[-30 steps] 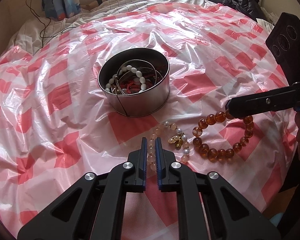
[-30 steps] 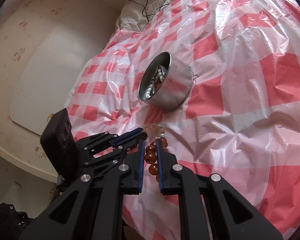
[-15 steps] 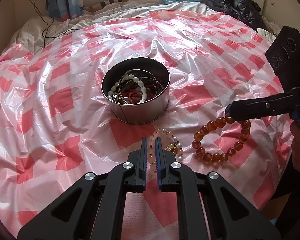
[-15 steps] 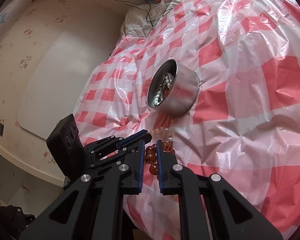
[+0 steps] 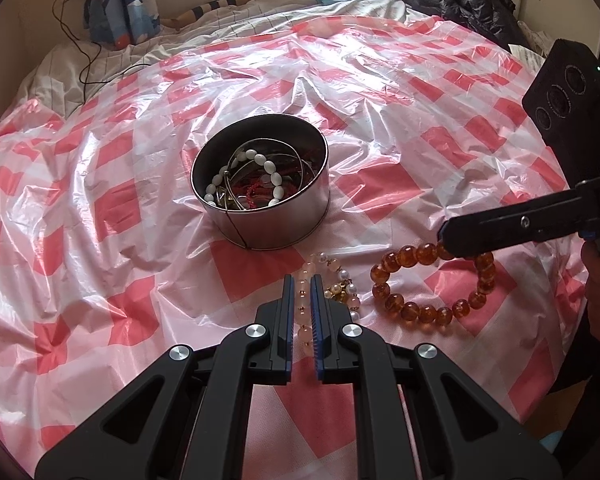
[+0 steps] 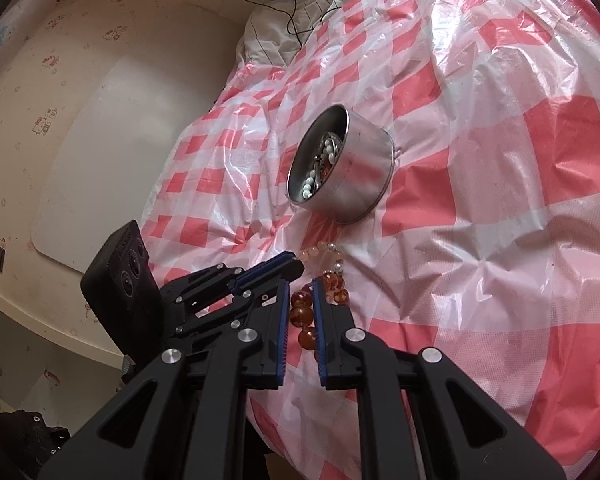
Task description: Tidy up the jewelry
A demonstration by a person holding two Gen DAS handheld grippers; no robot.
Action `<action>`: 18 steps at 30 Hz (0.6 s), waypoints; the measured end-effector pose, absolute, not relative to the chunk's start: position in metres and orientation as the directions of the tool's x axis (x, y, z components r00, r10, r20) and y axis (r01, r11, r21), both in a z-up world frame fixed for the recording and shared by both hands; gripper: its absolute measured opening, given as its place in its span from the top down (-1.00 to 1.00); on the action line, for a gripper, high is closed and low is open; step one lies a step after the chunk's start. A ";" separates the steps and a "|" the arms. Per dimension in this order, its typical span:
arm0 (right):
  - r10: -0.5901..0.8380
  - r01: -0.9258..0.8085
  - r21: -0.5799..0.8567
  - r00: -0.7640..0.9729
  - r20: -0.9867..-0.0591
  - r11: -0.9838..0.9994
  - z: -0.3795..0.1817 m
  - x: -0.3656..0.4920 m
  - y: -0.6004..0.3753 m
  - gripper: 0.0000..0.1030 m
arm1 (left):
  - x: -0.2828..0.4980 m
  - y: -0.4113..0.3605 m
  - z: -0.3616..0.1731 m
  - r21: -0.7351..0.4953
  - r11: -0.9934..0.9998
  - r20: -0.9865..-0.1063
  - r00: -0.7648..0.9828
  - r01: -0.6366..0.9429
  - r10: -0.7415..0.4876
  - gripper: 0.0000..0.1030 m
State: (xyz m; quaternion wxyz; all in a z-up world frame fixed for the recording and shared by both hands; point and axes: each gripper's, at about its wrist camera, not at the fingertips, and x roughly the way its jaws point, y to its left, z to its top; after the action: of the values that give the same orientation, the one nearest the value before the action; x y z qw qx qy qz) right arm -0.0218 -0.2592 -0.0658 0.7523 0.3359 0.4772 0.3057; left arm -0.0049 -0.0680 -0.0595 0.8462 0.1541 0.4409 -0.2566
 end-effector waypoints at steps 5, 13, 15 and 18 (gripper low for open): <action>0.799 -0.145 0.811 0.337 -0.498 0.567 -0.067 -0.022 -0.255 0.76 | -0.006 -0.069 -0.060 0.065 0.820 -0.824 0.494 0.569 -0.278 0.86; 0.823 -0.138 0.843 0.348 -0.450 0.519 -0.066 -0.021 -0.259 0.76 | -0.010 -0.076 -0.058 0.096 0.812 -0.817 0.511 0.575 -0.265 0.86; 0.826 -0.138 0.850 0.354 -0.438 0.509 -0.064 -0.022 -0.261 0.76 | -0.010 -0.078 -0.056 0.104 0.810 -0.814 0.518 0.577 -0.264 0.86; 0.829 -0.140 0.854 0.363 -0.426 0.501 -0.063 -0.022 -0.263 0.76 | -0.011 -0.080 -0.055 0.105 0.809 -0.810 0.522 0.579 -0.268 0.86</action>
State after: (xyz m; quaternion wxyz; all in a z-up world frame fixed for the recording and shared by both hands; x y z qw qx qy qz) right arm -0.0223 -0.2632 -0.0625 0.7350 0.3757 0.4583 0.3295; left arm -0.0106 -0.0804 -0.0545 0.8526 0.1843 0.4212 -0.2483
